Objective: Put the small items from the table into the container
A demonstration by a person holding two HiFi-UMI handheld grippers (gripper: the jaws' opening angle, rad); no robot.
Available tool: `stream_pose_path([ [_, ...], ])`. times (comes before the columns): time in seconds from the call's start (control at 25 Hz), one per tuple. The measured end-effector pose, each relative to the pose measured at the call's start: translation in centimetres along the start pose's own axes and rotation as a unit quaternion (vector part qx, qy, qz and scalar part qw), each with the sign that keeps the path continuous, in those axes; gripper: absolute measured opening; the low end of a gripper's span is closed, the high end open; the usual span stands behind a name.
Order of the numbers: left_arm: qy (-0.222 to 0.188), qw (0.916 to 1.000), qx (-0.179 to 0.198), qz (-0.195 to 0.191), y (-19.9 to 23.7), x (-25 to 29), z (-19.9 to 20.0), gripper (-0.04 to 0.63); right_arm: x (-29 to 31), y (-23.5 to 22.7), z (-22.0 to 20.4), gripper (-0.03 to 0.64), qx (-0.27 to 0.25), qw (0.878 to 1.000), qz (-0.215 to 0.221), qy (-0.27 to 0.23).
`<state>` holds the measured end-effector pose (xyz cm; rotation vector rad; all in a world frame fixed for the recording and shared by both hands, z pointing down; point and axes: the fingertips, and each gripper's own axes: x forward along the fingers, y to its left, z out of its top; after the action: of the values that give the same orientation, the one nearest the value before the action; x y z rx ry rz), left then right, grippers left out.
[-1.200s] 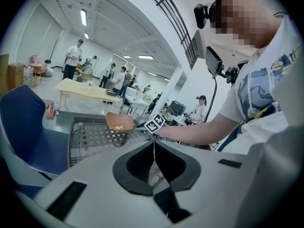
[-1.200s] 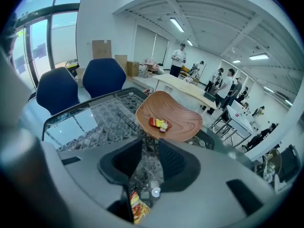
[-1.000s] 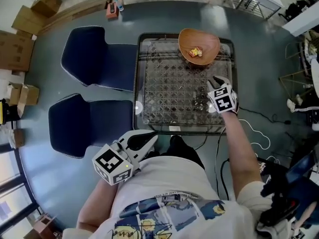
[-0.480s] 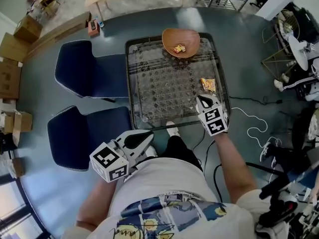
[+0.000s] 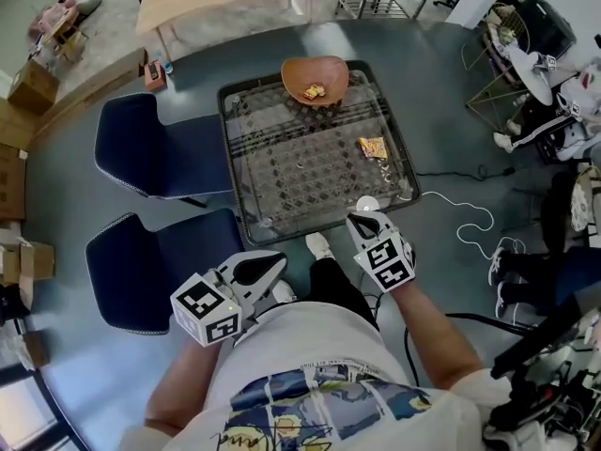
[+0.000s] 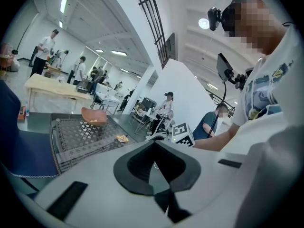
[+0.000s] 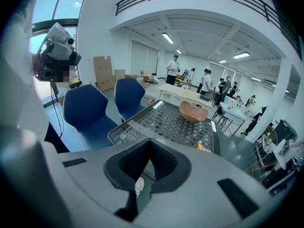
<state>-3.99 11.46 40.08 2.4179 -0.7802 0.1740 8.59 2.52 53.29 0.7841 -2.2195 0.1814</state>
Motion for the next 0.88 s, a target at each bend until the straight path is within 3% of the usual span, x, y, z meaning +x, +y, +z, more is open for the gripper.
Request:
stream_pose_path([
  [0.48, 0.022, 0.9996, 0.013, -0.005, -1.8, -2.0, -3.3, 0.008, -3.3, 3.2, -0.1, 0.008, 0.007, 1.0, -0.02, -0.005],
  [0.88, 0.024, 0.9993, 0.029, 0.007, -1.0, 0.5, -2.5, 0.008, -2.2, 0.0, 0.4, 0.008, 0.005, 1.0, -0.02, -0.019],
])
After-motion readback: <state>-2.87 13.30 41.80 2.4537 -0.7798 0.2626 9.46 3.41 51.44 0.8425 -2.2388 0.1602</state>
